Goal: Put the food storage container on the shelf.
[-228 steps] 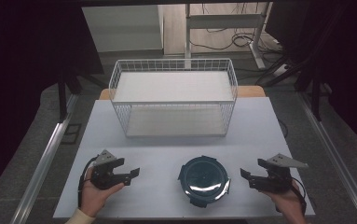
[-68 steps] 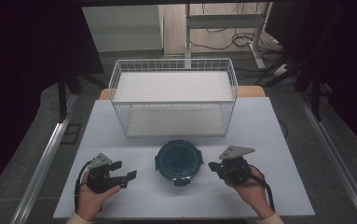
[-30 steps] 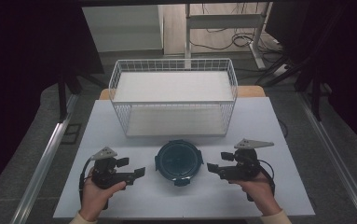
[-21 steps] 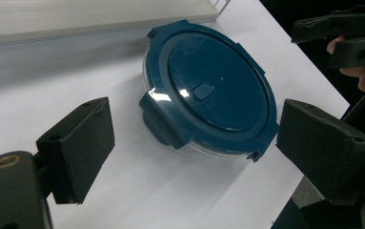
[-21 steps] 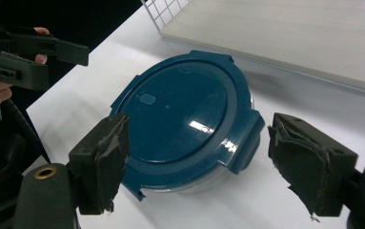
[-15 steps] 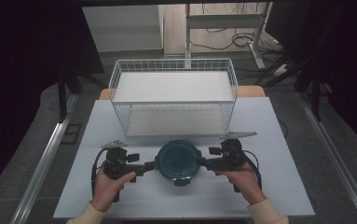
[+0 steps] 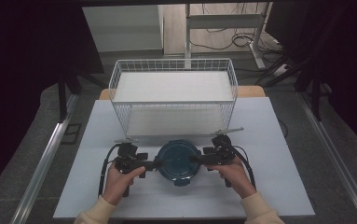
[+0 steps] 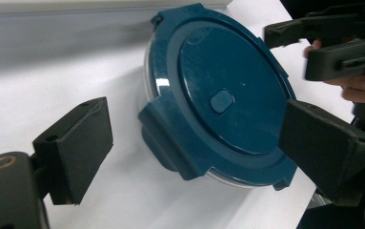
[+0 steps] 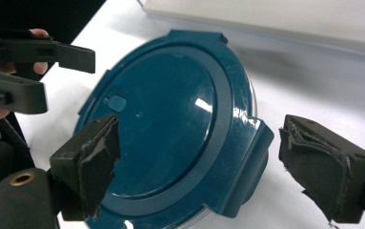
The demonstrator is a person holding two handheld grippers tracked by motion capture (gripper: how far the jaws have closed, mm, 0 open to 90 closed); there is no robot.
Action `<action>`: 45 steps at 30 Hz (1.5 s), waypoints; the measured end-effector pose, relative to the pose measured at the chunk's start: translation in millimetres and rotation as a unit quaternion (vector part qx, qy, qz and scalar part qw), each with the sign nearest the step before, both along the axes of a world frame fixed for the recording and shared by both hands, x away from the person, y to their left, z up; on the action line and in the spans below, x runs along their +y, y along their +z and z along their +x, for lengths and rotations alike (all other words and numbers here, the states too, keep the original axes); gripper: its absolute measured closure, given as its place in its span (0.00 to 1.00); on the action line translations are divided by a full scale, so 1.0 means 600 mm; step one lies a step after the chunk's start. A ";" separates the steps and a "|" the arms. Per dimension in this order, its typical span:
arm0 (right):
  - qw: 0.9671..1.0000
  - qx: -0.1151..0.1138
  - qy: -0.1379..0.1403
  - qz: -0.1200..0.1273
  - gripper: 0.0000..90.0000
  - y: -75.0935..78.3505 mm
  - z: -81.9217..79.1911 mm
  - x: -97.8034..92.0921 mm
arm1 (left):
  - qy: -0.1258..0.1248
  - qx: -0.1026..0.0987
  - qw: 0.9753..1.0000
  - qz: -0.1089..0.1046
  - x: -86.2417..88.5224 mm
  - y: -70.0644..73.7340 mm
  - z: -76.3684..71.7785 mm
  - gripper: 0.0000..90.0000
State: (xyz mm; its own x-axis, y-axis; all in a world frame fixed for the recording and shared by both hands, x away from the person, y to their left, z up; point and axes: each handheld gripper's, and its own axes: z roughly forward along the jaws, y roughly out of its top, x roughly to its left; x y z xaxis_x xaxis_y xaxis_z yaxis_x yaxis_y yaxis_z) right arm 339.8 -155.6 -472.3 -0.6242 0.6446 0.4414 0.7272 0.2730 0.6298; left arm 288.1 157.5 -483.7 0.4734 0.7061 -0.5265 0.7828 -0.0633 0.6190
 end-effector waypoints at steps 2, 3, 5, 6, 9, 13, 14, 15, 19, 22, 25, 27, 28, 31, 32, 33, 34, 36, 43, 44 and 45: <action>1.000 0.011 0.005 0.001 0.15 -0.011 0.005 0.002 | -0.003 0.002 1.000 0.001 -0.004 -0.004 0.002 0.13; 1.000 0.016 0.006 0.001 0.15 -0.014 0.008 0.003 | -0.003 0.002 1.000 0.001 -0.004 -0.004 0.002 0.13; 0.999 0.031 0.008 0.003 0.15 -0.026 0.014 0.006 | -0.002 0.021 1.000 -0.023 -0.004 -0.016 0.009 0.13; 0.999 0.031 0.008 0.003 0.15 -0.026 0.014 0.006 | -0.002 0.021 1.000 -0.023 -0.004 -0.016 0.009 0.13; 0.999 0.050 0.011 0.004 0.15 -0.037 0.019 0.007 | -0.002 0.043 0.999 -0.026 -0.006 -0.035 0.017 0.13; 0.998 0.067 0.010 0.016 0.14 -0.045 0.020 0.009 | -0.006 0.058 0.997 -0.050 -0.010 -0.043 0.021 0.14; 0.997 0.076 0.007 0.016 0.14 -0.048 0.020 0.009 | -0.006 0.064 0.996 -0.063 -0.011 -0.047 0.021 0.15; 0.996 0.082 0.005 0.020 0.15 -0.050 0.020 0.010 | -0.006 0.075 0.994 -0.082 -0.010 -0.053 0.023 0.16; 0.995 0.096 0.004 0.030 0.15 -0.054 0.023 0.008 | -0.004 0.095 0.992 -0.085 -0.013 -0.066 0.028 0.16; 0.992 0.120 0.002 0.045 0.20 -0.058 0.025 0.006 | -0.009 0.100 0.990 -0.102 -0.015 -0.068 0.030 0.19; 0.990 0.135 0.001 0.049 0.22 -0.059 0.025 0.006 | -0.010 0.106 0.989 -0.102 -0.019 -0.068 0.028 0.23; 0.989 0.141 -0.001 0.049 0.24 -0.057 0.025 0.005 | 0.003 0.103 0.990 -0.093 -0.023 -0.066 0.025 0.27; 0.988 0.144 -0.004 0.052 0.25 -0.058 0.026 0.003 | 0.005 0.104 0.990 -0.092 -0.023 -0.065 0.024 0.28; 0.987 0.150 -0.010 0.058 0.27 -0.058 0.027 -0.001 | 0.010 0.105 0.990 -0.092 -0.023 -0.064 0.023 0.29; 0.987 0.150 -0.012 0.060 0.27 -0.059 0.026 -0.001 | 0.011 0.107 0.990 -0.093 -0.022 -0.064 0.023 0.29; 0.987 0.150 -0.014 0.063 0.28 -0.059 0.026 -0.002 | 0.011 0.107 0.990 -0.093 -0.021 -0.064 0.023 0.30; 0.986 0.151 -0.016 0.064 0.29 -0.059 0.025 -0.004 | 0.011 0.107 0.990 -0.094 -0.021 -0.063 0.023 0.30; 0.986 0.150 -0.023 0.070 0.31 -0.058 0.023 -0.006 | 0.011 0.103 0.990 -0.091 -0.020 -0.061 0.020 0.32; 0.985 0.141 -0.041 0.086 0.38 -0.052 0.012 -0.013 | 0.011 0.096 0.991 -0.094 -0.017 -0.056 0.014 0.37; 0.985 0.140 -0.044 0.092 0.40 -0.052 0.009 -0.017 | 0.016 0.096 0.990 -0.104 -0.014 -0.057 0.011 0.38; 0.984 0.140 -0.045 0.097 0.41 -0.051 0.007 -0.019 | 0.017 0.093 0.990 -0.107 -0.014 -0.057 0.009 0.39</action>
State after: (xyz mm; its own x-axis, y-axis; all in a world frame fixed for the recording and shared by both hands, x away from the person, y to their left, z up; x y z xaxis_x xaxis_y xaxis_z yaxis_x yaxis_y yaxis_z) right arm 344.1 -167.0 -502.9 -0.4045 0.5790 0.7079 0.8954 0.0931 0.4355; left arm 293.6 149.4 -517.8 0.3322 0.5827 -0.7417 0.8836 0.0828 0.4608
